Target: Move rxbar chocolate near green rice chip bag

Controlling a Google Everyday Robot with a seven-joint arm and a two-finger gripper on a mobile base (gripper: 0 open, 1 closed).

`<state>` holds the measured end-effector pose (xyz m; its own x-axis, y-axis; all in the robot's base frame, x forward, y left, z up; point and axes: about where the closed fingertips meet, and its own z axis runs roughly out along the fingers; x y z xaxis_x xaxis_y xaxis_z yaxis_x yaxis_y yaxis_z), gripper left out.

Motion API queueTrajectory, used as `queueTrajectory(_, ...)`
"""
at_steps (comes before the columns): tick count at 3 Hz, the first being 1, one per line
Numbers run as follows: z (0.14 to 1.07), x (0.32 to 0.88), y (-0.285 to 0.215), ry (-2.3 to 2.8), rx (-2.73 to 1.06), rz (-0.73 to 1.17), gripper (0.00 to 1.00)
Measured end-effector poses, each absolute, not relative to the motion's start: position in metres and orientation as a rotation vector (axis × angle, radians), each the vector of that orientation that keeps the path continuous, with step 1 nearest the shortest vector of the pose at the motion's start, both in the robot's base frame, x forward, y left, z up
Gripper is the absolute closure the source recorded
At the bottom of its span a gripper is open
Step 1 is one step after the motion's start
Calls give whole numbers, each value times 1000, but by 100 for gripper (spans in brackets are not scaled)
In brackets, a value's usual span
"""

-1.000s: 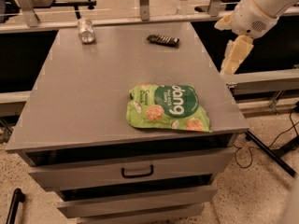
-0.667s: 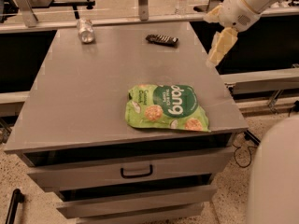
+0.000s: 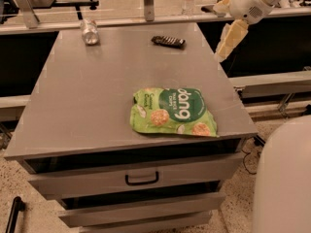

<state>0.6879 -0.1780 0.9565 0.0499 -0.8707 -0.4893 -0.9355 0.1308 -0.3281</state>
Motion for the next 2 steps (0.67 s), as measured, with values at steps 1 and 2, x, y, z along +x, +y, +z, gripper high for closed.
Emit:
queueTrajectory(1,948,712,-180,1841,-1710,101,0)
queueTrajectory(2,947,755,-192,1867,-1561,39,0)
